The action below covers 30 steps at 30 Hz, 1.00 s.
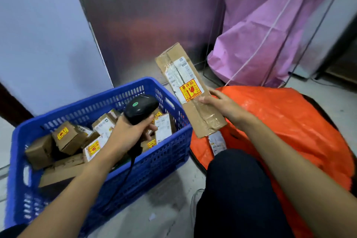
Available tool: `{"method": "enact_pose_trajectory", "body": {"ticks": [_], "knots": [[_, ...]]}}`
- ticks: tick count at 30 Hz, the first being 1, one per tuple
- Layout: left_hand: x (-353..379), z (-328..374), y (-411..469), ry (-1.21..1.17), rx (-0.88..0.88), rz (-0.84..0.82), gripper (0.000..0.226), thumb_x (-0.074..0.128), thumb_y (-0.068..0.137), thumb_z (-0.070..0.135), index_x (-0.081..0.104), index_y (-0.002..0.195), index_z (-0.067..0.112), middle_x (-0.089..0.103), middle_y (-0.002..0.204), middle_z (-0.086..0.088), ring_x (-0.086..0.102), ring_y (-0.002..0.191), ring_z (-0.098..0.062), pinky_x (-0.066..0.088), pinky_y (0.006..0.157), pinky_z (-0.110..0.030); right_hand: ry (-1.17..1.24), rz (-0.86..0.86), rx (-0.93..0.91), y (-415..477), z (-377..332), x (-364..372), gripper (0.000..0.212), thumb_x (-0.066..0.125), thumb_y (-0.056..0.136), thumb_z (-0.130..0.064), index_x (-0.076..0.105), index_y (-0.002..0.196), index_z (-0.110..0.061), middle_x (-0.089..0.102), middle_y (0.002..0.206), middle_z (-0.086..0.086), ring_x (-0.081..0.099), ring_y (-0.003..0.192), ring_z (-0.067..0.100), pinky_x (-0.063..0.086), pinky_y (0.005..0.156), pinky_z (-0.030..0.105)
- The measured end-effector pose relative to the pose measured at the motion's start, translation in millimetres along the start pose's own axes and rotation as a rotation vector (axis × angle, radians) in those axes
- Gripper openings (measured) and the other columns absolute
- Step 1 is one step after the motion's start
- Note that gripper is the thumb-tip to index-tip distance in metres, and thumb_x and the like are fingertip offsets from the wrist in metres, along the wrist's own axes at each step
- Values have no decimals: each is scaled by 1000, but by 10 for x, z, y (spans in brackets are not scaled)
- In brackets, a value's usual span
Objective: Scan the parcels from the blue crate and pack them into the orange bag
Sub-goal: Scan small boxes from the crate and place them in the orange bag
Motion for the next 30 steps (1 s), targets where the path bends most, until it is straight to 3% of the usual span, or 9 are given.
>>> {"method": "enact_pose_trajectory", "body": {"ticks": [4, 8, 13, 18, 22, 24, 26, 29, 30], "knots": [[571, -3, 153, -9, -17, -114, 15, 71, 98, 19, 70, 108, 8, 78, 85, -17, 62, 54, -26, 54, 56, -30, 79, 119, 26, -268, 502, -230, 103, 83, 56, -68, 52, 145, -25, 68, 131, -3, 69, 114, 13, 55, 102, 39], [1170, -155, 367, 88, -23, -236, 12, 72, 97, 20, 73, 98, 8, 78, 86, -16, 62, 52, -18, 53, 56, -26, 87, 125, 91, -510, 981, -364, 92, 82, 65, -58, 48, 145, -29, 70, 126, -7, 71, 107, 6, 56, 85, 24], [1816, -767, 549, 194, -98, -332, 36, 76, 91, 42, 75, 75, 10, 76, 73, -10, 61, 52, -18, 54, 66, -31, -19, 131, 226, -623, 1790, -442, 108, 82, 58, -69, 40, 152, -34, 63, 136, -12, 63, 117, -1, 52, 102, 29], [2251, -1386, 665, 314, -204, -295, 52, 77, 87, 51, 65, 72, 2, 62, 55, -8, 55, 51, -14, 43, 54, -25, -240, 105, 399, -581, 2424, -427, 113, 79, 63, -73, 33, 157, -30, 49, 151, -5, 52, 129, 11, 45, 109, 37], [2510, -1714, 884, 259, -263, -310, 46, 77, 88, 49, 66, 76, 6, 58, 55, 0, 58, 53, -13, 42, 56, -25, -321, 192, 422, -456, 2669, -512, 96, 84, 77, -51, 36, 156, -27, 53, 149, -1, 54, 121, 10, 43, 103, 30], [2593, -1803, 1001, 228, -291, -305, 40, 76, 91, 44, 69, 77, 7, 63, 57, -5, 60, 49, -11, 43, 51, -20, -347, 251, 434, -370, 2750, -662, 73, 83, 82, -41, 47, 143, -29, 62, 130, -4, 56, 107, 9, 41, 90, 24], [2637, -1849, 1083, 207, -294, -299, 39, 75, 93, 40, 70, 79, 4, 65, 60, -10, 60, 47, -9, 44, 49, -17, -513, 277, 465, -145, 2963, -787, 57, 82, 84, -40, 50, 130, -32, 58, 116, -9, 53, 103, 7, 38, 85, 22], [2606, -1926, 1151, 184, -285, -310, 33, 76, 93, 37, 66, 74, 12, 65, 61, -8, 62, 47, -6, 50, 61, -25, -656, 254, 416, -74, 3014, -791, 72, 75, 82, -64, 43, 141, -40, 54, 138, -18, 51, 116, -2, 42, 100, 19], [2582, -1951, 1162, 189, -283, -310, 30, 76, 92, 38, 67, 75, 16, 67, 59, -5, 63, 48, -7, 51, 66, -29, -678, 212, 423, 18, 3087, -808, 64, 74, 89, -54, 44, 142, -37, 51, 143, -17, 50, 122, 1, 39, 105, 18]]}}
Point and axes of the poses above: each hand's wrist, its own y-axis towards the middle knuckle, its own x-axis out of the palm, z = x × y, the point moved 1 cm from there along y, towards the middle knuckle
